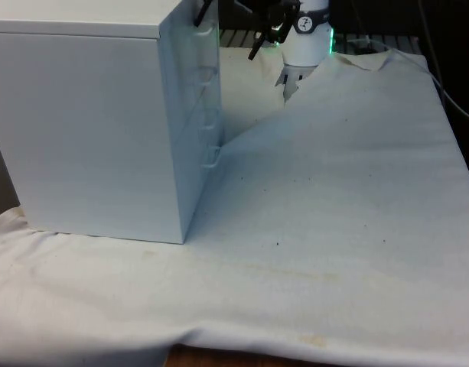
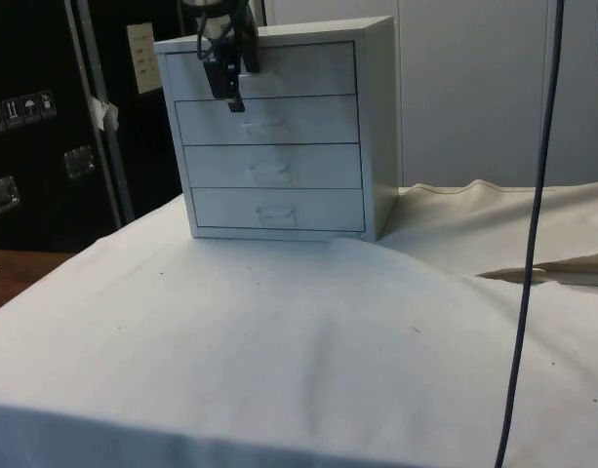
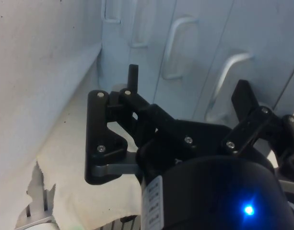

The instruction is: Open the drawer, then close it.

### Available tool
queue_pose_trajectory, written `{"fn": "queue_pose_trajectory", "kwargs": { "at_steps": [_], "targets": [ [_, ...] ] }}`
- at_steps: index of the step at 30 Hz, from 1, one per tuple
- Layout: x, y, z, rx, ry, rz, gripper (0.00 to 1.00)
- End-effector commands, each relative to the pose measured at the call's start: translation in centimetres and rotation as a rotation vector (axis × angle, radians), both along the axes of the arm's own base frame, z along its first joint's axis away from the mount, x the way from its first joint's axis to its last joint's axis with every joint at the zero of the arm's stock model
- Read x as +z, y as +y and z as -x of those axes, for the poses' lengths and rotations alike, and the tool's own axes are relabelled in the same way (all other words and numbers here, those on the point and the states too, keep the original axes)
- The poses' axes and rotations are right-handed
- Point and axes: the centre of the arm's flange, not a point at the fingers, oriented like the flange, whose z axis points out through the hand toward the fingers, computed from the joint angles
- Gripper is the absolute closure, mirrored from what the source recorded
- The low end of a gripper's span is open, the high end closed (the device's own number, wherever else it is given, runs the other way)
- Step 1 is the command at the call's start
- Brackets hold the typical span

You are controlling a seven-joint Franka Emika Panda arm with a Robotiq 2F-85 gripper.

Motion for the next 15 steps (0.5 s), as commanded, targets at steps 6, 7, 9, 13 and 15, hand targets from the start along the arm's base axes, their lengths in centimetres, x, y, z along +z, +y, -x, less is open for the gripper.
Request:
{"fn": "queue_pose_trajectory", "kwargs": {
  "at_steps": [6,7,9,13,15],
  "targets": [
    [0.00,0.00,0.00,0.000,0.000,0.000,0.02],
    [0.00,0.00,0.00,0.000,0.000,0.000,0.11],
    [0.00,0.00,0.00,0.000,0.000,0.000,0.25],
    [0.00,0.00,0.00,0.000,0.000,0.000,0.40],
    [0.02,-0.06,0.00,-0.002,0.000,0.003,0.56]
  ]
}}
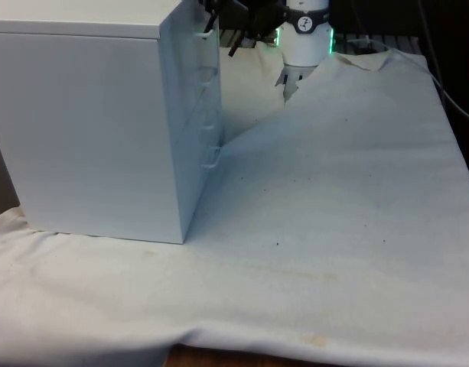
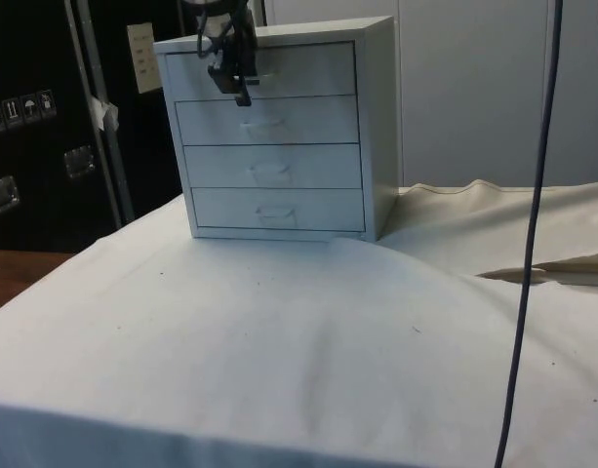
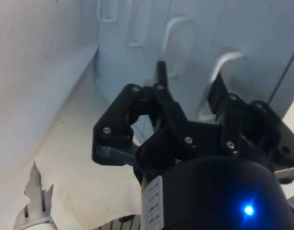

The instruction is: Open the drawer, then close it.

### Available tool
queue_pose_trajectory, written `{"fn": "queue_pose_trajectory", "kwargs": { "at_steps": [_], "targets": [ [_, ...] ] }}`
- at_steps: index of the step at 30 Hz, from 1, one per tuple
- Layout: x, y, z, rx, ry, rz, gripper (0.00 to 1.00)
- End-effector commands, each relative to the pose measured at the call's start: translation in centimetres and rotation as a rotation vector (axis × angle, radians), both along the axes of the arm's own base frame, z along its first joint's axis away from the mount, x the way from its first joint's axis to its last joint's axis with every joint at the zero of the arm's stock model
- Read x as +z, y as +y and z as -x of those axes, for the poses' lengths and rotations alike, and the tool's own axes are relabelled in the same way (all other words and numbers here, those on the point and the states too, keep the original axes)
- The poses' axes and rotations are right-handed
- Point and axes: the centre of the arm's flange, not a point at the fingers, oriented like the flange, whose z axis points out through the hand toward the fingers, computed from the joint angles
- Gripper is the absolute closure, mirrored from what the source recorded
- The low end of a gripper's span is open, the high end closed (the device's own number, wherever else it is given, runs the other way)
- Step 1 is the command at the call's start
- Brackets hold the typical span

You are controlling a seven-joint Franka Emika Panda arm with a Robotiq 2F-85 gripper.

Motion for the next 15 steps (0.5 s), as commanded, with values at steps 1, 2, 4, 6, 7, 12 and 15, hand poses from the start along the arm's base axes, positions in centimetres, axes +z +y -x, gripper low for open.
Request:
{"fn": "queue_pose_trajectory", "kwargs": {
  "at_steps": [1,2,4,6,7,12,15],
  "targets": [
    [-0.2,0.4,0.0,0.002,0.001,-0.003,0.60],
    [-0.2,0.4,0.0,0.002,0.001,-0.002,0.65],
    [-0.2,0.3,0.0,0.003,0.001,-0.001,0.74],
    [-0.2,0.3,0.0,0.003,0.000,0.001,0.83],
    [0.2,-0.1,-0.1,0.001,-0.001,0.008,0.88],
    [0.1,1.4,-0.3,0.003,0.008,0.035,1.00],
    [0.2,2.1,-0.3,0.002,0.012,0.052,1.00]
  ]
}}
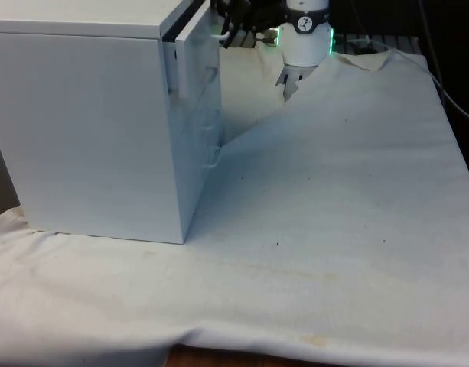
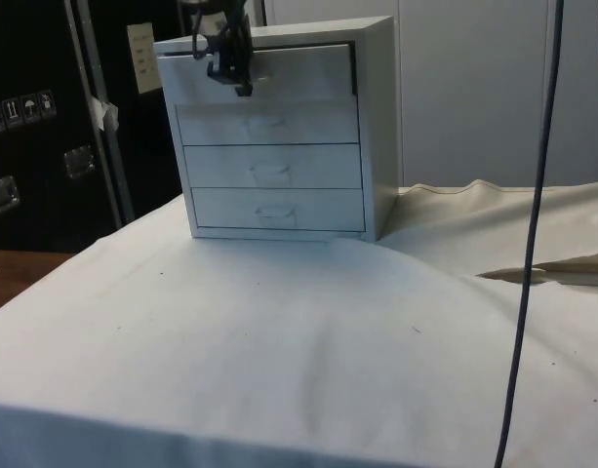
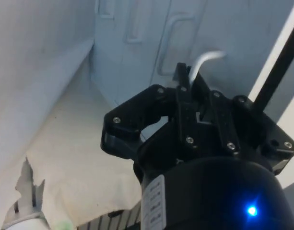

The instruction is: Open the drawer, then close it.

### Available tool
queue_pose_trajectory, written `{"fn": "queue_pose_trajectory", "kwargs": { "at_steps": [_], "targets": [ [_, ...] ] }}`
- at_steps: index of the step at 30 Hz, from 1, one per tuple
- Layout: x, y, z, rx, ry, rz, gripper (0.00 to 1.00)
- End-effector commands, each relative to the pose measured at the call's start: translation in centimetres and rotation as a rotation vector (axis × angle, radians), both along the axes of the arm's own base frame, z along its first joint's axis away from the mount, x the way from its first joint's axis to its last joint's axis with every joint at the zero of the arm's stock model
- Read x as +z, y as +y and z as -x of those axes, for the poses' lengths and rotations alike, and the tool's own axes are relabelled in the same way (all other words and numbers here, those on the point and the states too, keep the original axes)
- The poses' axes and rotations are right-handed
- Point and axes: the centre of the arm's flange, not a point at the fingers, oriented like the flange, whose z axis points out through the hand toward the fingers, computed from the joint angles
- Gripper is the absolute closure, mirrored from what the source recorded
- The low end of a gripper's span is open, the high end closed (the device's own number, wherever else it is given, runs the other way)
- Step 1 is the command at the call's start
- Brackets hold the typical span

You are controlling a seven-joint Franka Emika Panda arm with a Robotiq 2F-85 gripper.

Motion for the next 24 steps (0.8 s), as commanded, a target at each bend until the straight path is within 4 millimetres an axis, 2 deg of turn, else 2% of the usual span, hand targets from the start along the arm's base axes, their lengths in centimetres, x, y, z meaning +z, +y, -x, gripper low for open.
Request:
{"fn": "queue_pose_trajectory", "kwargs": {
  "at_steps": [1,9,10,15,18,19,24],
  "targets": [
    [0.0,0.2,0.0,-0.002,0.002,0.006,1.00],
    [0.0,2.6,-0.5,-0.005,0.011,0.052,1.00],
    [-0.1,2.0,-0.3,-0.008,0.011,0.041,1.00],
    [-0.2,4.1,-0.6,-0.009,0.015,0.074,1.00],
    [-0.3,4.1,-0.5,-0.015,0.016,0.070,1.00],
    [-0.2,5.1,-0.7,-0.013,0.015,0.087,1.00],
    [-0.4,6.2,-0.8,-0.017,0.017,0.102,1.00]
  ]
}}
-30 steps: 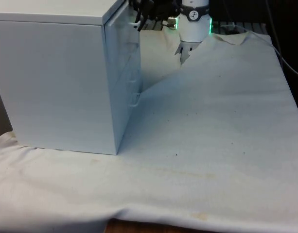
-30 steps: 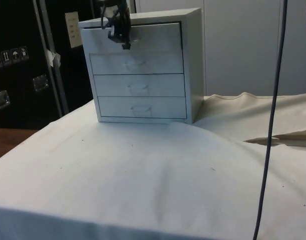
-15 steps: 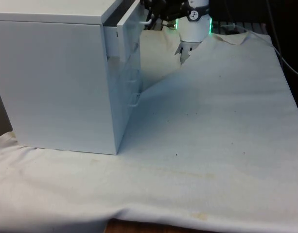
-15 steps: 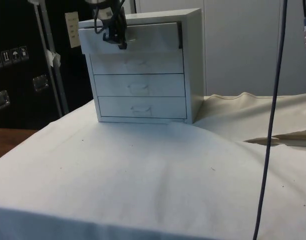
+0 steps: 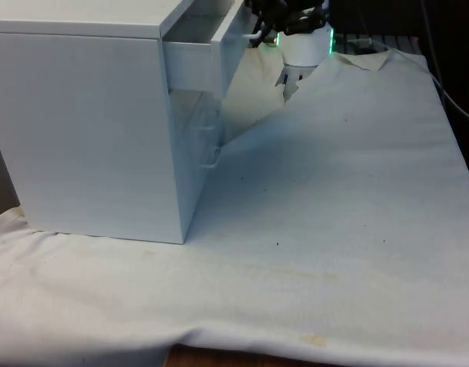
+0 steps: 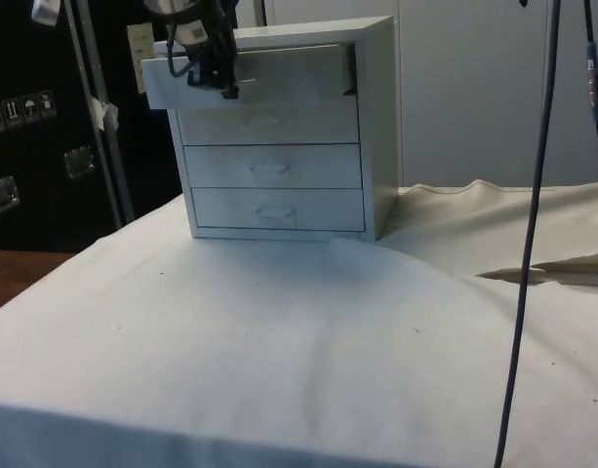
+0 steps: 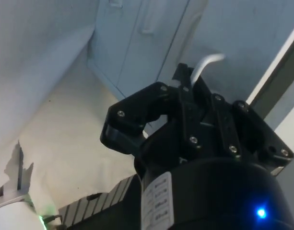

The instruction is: Open the drawer, then close it.

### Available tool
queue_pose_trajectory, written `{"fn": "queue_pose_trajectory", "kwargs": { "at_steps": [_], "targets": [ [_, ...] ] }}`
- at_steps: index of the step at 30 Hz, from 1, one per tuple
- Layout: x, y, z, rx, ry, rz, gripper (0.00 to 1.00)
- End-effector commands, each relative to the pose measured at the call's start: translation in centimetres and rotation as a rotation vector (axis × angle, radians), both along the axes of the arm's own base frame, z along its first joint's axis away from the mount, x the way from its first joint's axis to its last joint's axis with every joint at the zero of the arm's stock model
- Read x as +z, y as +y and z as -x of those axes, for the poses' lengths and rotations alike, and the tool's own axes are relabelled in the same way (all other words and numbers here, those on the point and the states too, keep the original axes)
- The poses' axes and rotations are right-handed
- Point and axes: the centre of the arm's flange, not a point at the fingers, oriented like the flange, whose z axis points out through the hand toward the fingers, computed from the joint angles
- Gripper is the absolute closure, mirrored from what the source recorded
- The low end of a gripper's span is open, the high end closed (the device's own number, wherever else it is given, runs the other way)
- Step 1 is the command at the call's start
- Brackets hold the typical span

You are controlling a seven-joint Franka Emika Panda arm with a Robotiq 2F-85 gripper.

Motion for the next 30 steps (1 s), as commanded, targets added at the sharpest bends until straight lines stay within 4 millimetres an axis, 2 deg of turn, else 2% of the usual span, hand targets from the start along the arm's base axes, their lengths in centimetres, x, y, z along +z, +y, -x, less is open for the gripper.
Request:
{"fn": "queue_pose_trajectory", "kwargs": {
  "at_steps": [1,2,4,9,10,11,17,18,19,24,25,26,27,30],
  "targets": [
    [0.1,0.6,-0.1,0.002,0.000,0.012,1.00],
    [0.0,0.2,0.0,-0.002,0.001,0.004,1.00],
    [0.0,1.4,-0.2,0.001,0.000,0.021,1.00],
    [-0.2,2.7,-0.3,-0.003,0.002,0.032,1.00],
    [-0.3,2.2,-0.3,-0.008,0.003,0.029,1.00],
    [-0.2,2.9,-0.4,-0.004,0.001,0.032,1.00],
    [-0.5,4.0,-0.4,-0.007,0.001,0.035,1.00],
    [-0.6,3.5,-0.4,-0.009,-0.002,0.035,1.00],
    [-0.5,4.5,-0.5,-0.008,-0.002,0.036,1.00],
    [-0.8,5.8,-0.5,-0.010,-0.003,0.048,1.00],
    [-0.8,6.0,-0.6,-0.010,-0.003,0.050,1.00],
    [-0.9,5.4,-0.5,-0.013,-0.003,0.048,1.00],
    [-0.8,6.3,-0.6,-0.010,-0.003,0.053,1.00],
    [-0.9,7.3,-0.6,-0.012,-0.004,0.063,1.00]
  ]
}}
